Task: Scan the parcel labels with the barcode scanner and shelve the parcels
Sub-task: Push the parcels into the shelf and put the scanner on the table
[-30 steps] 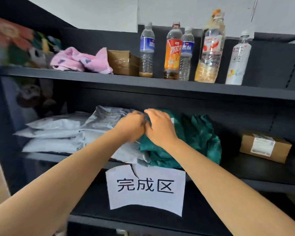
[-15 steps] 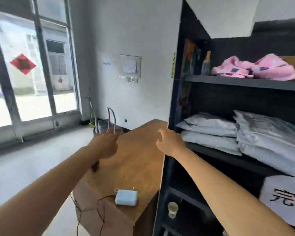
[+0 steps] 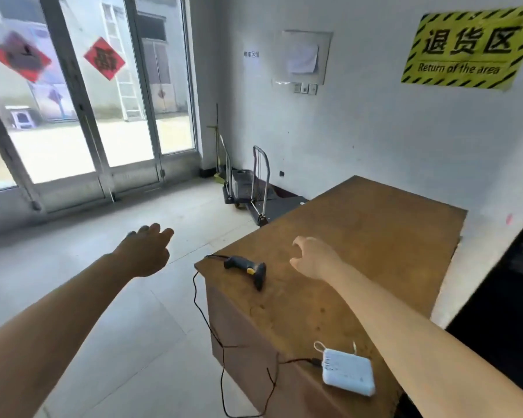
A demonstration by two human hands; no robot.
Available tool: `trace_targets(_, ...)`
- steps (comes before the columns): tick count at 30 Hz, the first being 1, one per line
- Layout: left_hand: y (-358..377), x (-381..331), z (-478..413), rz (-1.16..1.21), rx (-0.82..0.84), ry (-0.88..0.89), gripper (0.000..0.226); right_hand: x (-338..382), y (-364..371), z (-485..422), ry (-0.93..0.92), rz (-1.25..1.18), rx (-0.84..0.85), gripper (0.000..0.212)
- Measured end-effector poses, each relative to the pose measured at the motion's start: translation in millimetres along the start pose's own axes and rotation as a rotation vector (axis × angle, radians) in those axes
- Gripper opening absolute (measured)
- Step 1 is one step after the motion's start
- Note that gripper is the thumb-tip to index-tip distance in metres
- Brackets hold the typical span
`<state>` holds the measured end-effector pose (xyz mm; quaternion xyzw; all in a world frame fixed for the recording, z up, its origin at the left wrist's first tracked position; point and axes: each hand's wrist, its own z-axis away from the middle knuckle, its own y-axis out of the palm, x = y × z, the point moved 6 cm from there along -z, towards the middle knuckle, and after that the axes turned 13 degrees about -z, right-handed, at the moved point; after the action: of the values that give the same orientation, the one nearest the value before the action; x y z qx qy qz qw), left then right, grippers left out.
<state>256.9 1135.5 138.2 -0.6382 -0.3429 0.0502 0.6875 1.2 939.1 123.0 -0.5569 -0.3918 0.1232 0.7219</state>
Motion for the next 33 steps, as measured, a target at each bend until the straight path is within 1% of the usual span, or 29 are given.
trace_targets(5, 82.3, -12.9, -62.4, 0.049, 0.1, 0.104, 0.042, 2.3, 59.2, -72.3, 0.14, -0.088, 0.094, 0.053)
trace_targets(8, 127.3, -13.8, -102.4, 0.122, 0.169, 0.184, 0.041, 11.2, 91.5, -107.6, 0.201, -0.12, 0.147, 0.047)
trace_targets(11, 161.5, -1.6, -148.5, 0.156, 0.161, 0.224, 0.041, 17.6, 113.5, -146.6, 0.275, -0.139, 0.11, 0.049)
trace_targets(12, 162.6, -2.3, -159.8, 0.179, 0.164, 0.238, 0.042, 15.6, 116.7, -149.3, 0.29, -0.171, 0.105, 0.051)
trace_targets(13, 159.9, -3.9, -161.7, 0.234, 0.204, 0.219, 0.042, 14.8, 114.6, -143.0, 0.304, -0.174, 0.102, 0.051)
trace_targets(14, 193.7, 15.6, -222.9, 0.245, 0.222, 0.276, 0.043, 24.0, 144.6, -194.0, 0.369, -0.207, 0.042, 0.05)
trace_targets(15, 219.3, 29.6, -262.7, 0.287, 0.216, 0.301, 0.044, 28.5, 164.9, -224.3, 0.44, -0.217, 0.022, 0.049)
trace_targets(17, 222.5, 19.1, -269.2, 0.311, 0.253, 0.344, 0.044, 30.2, 159.0, -214.5, 0.461, -0.24, 0.013, 0.047)
trace_targets(18, 225.6, 18.8, -281.9, 0.306, 0.243, 0.39, 0.044, 28.7, 165.7, -220.9, 0.493, -0.247, -0.009, 0.046)
trace_targets(21, 232.5, 29.4, -349.3, 0.299, 0.194, 0.527, 0.043, 44.2, 174.8, -257.7, 0.61, -0.289, -0.07, 0.044)
trace_targets(24, 215.3, 19.0, -408.5, 0.338, 0.136, 0.669, 0.043, 50.3, 164.5, -294.0, 0.666, -0.318, -0.154, 0.045)
trace_targets(28, 202.5, -11.9, -480.9, 0.317, 0.085, 0.808, 0.045, 47.9, 155.4, -345.0, 0.716, -0.304, -0.246, 0.046)
trace_targets(31, 203.9, -41.2, -532.2, 0.263, 0.095, 0.913, 0.045, 37.2, 151.6, -387.3, 0.75, -0.284, -0.287, 0.045)
trace_targets(33, 204.6, -59.6, -568.2, 0.252, 0.101, 0.951, 0.045, 26.7, 148.0, -415.4, 0.779, -0.291, -0.305, 0.044)
